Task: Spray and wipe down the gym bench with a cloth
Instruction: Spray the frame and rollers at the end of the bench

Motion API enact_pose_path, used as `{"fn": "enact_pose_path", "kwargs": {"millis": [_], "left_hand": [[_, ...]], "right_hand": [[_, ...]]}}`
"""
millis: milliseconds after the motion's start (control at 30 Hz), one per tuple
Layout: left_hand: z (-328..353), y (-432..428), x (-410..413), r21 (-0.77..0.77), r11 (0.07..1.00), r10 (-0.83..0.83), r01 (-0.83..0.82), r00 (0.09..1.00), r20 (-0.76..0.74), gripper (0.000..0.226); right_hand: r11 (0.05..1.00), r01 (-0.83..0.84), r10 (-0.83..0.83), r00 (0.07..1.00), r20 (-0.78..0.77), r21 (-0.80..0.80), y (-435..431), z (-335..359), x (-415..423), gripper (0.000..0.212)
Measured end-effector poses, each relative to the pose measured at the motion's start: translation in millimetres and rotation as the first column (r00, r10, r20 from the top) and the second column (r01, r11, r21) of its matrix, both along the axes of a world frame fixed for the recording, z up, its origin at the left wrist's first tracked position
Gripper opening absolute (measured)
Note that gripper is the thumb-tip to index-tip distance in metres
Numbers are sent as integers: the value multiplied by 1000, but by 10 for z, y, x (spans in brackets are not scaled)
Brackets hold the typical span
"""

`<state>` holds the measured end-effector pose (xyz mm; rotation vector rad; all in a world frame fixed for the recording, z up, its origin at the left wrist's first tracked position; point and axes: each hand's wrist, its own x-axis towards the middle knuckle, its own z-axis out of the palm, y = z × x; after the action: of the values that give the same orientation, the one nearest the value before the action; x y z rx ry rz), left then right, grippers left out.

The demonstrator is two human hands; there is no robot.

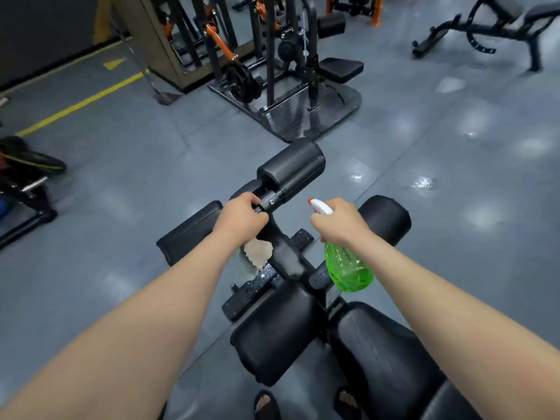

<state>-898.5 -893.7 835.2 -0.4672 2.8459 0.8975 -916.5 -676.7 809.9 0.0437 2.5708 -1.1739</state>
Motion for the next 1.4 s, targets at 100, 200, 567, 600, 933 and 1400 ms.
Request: {"fn": "enact_pose_path", "kwargs": {"millis": [100,200,567,600,933,1400], "left_hand": [[-29,174,-166,-115,989,-91,97,994,54,26],[-71,282,-253,-216,962,-140,170,979,148,9],[-41,382,-494,-270,947,-100,173,960,262,25],[-43,389,-500,-267,948,-98,172,959,268,27],[-29,409,-501,-246,960,-73,133,968,241,27],[22,913,-48,231,972,43,-42,999,-1,27]], "right_hand": [[1000,-5,5,1000,1,-30,43,8,-139,21],[999,-14,15,1000,13,-33,35,3,-267,19],[999,38,-38,999,25,-2,103,-19,-654,22],[999,52,-52,998,24,-7,130,-17,-688,18],[992,109,-108,994,26,-69,383,25,-778,10],[969,200,-206,978,-27,-147,1200,-730,509,27]]}}
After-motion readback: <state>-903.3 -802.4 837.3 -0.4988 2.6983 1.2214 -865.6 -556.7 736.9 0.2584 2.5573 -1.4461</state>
